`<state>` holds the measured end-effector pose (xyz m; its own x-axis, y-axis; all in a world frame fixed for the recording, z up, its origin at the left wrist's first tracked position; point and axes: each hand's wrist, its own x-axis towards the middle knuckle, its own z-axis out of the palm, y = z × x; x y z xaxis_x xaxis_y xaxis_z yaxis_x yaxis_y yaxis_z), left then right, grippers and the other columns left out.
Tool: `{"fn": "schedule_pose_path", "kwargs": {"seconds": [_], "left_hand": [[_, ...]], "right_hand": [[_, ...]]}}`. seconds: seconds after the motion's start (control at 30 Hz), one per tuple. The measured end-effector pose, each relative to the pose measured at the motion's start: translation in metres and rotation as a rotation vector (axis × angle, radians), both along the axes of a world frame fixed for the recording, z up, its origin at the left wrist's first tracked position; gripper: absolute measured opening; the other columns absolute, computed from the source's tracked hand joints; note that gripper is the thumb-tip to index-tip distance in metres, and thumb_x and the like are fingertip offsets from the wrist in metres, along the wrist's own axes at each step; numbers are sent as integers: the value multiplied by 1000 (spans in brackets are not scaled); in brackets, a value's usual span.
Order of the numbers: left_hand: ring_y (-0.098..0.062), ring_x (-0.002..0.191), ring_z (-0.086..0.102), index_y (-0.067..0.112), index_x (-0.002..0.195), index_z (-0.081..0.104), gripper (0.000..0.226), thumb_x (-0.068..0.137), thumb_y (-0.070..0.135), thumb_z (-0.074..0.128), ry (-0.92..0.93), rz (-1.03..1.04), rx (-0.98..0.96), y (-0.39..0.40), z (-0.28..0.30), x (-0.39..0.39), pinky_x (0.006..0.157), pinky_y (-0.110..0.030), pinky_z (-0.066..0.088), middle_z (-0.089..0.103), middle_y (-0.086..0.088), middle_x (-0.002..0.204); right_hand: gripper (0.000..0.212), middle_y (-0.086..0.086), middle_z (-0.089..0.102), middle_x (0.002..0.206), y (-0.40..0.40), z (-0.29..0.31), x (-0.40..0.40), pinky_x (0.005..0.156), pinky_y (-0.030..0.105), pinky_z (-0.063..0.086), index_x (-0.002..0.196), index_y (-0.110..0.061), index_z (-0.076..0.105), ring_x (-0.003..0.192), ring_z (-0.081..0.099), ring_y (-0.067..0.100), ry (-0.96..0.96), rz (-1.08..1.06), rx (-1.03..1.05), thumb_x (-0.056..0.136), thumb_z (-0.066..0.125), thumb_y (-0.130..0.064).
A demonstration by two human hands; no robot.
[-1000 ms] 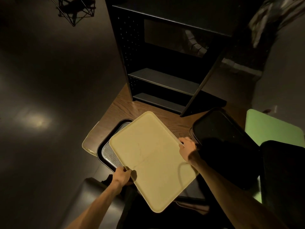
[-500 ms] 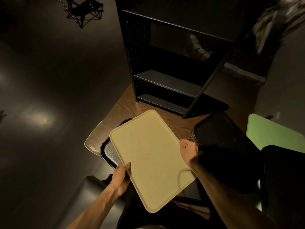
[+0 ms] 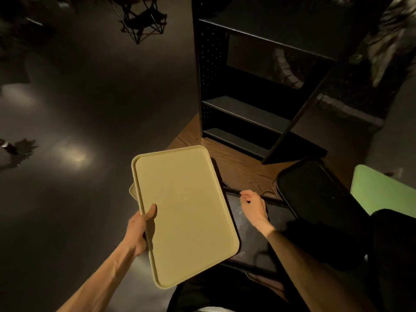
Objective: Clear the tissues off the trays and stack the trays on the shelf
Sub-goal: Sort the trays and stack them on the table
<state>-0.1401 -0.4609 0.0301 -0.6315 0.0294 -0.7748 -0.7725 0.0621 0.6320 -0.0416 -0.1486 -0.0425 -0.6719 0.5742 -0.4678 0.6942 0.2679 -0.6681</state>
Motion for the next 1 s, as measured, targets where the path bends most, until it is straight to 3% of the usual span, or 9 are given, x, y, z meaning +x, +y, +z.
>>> {"fn": "schedule_pose_path", "kwargs": {"seconds": [0.1,0.27,0.43,0.63,0.7,0.83,1.0], "left_hand": [[-16,49,28,18,66,47,35,90,37,64,-5,-39,-59,-22,5,-9,52,-28,29,33,-3,54],[-16,44,28,18,62,45,42,83,44,70,-4,-58,-103,-49,10,-32,47,-27,27,34,-3,50],[-15,38,27,17,58,42,46,87,44,66,-5,-100,-140,-60,10,-52,45,-26,27,34,-2,45],[-12,37,28,17,54,34,53,89,41,65,5,-145,-213,-60,5,-72,47,-29,29,33,2,40],[-13,39,29,17,54,33,54,87,44,67,-2,-166,-240,-63,1,-78,50,-30,31,34,1,42],[-12,39,28,17,53,32,55,87,41,67,-29,-183,-234,-68,-5,-89,51,-30,32,32,1,42],[-12,39,27,18,53,32,54,86,39,70,-91,-193,-208,-76,-11,-101,50,-30,31,32,0,44]], "right_hand": [[27,8,61,125,5,-2,-4,102,42,48,123,-15,62,118,57,26,-74,86,31,96,56,-15],[40,11,50,136,-6,-2,-24,107,41,40,135,-15,52,131,42,27,-171,288,133,97,58,-24],[51,8,46,143,-21,-6,-51,110,43,33,142,-18,45,134,40,27,-206,458,342,94,60,-29],[40,11,61,128,-6,-25,-58,104,43,35,131,-26,56,125,52,31,-358,283,366,94,61,-39],[36,11,66,119,-2,-31,-57,100,40,41,124,-26,62,119,57,33,-326,272,341,92,63,-42],[47,9,64,103,0,-35,-58,79,31,49,105,-26,74,88,59,26,-227,224,330,78,66,-64],[43,12,63,94,-2,-31,-73,82,43,56,100,-20,78,85,62,28,-167,149,310,82,70,-58]]}}
